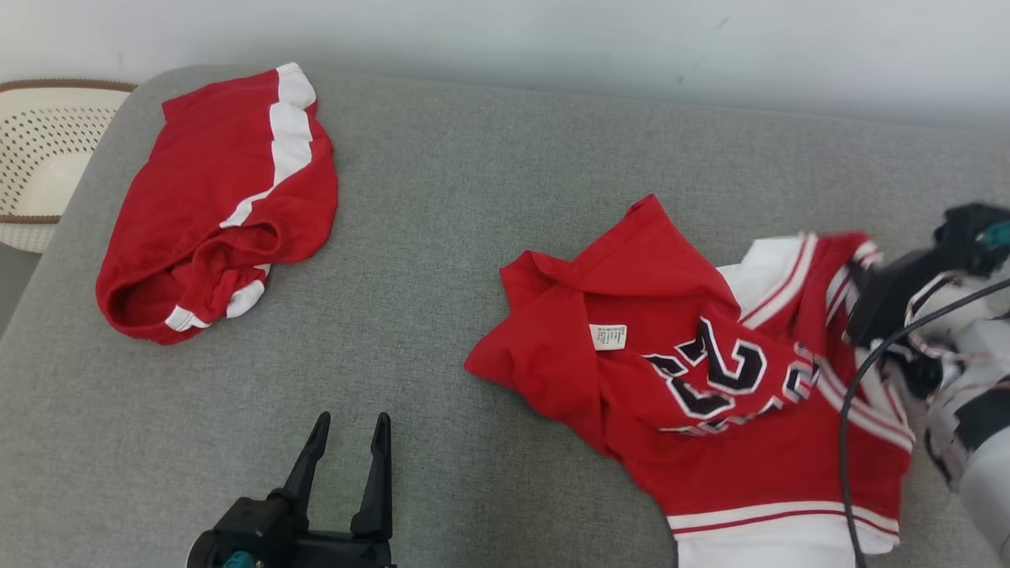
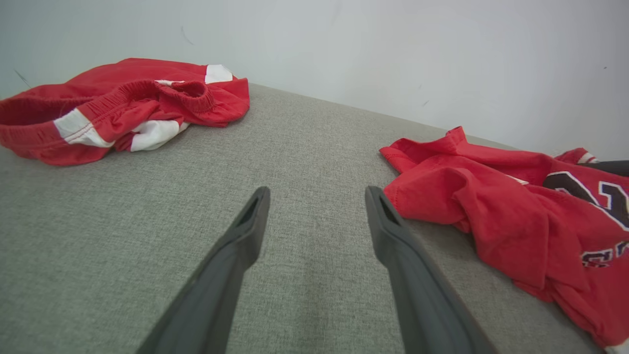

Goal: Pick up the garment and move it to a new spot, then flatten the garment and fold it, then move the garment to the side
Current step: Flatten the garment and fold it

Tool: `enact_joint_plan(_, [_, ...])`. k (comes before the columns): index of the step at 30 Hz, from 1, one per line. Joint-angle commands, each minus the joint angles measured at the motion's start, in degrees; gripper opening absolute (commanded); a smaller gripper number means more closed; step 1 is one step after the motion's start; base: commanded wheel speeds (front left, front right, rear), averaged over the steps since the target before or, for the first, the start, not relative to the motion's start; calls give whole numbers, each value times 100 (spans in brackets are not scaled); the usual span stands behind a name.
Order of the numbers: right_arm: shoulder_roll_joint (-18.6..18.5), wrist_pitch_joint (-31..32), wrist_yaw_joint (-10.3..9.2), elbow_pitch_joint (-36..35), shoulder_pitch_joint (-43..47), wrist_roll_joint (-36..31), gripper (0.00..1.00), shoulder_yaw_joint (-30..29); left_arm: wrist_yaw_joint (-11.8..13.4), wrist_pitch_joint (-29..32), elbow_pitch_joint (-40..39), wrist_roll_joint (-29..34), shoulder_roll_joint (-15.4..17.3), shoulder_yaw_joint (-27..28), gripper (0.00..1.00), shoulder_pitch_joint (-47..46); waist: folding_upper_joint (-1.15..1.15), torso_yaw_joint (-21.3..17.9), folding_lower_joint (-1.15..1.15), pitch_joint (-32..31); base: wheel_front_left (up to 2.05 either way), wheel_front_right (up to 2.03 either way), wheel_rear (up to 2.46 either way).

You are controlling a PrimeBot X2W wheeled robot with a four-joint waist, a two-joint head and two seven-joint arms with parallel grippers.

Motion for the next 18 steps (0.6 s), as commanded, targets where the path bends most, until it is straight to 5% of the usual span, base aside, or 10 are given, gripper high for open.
enact_joint_plan(1, [-69,-232,2,57,-261,-40,0,-80,-13,-18,-22,-35,1,-6,100,-75,0,44,0,90,0,0,0])
enact_joint_plan(11, [-290,-1898,2,1000,-1575,-423,0,-532,46,-18,-13,-110,1,-187,100,-256,0,429,0,462,0,0,0])
enact_joint_plan(14, [-181,-1890,2,1224,-1567,-494,0,-553,47,-18,-4,-119,1,-184,100,-283,0,486,0,476,0,0,0])
enact_joint_plan(17, [-182,-2047,2,1306,-1531,-608,100,-546,76,-18,16,-121,1,-173,100,-264,0,485,0,434,0,0,0])
enact_joint_plan(18, [-189,-2099,2,1328,-1483,-682,100,-510,85,-18,21,-122,0,-174,100,-244,0,474,0,394,0,0,0])
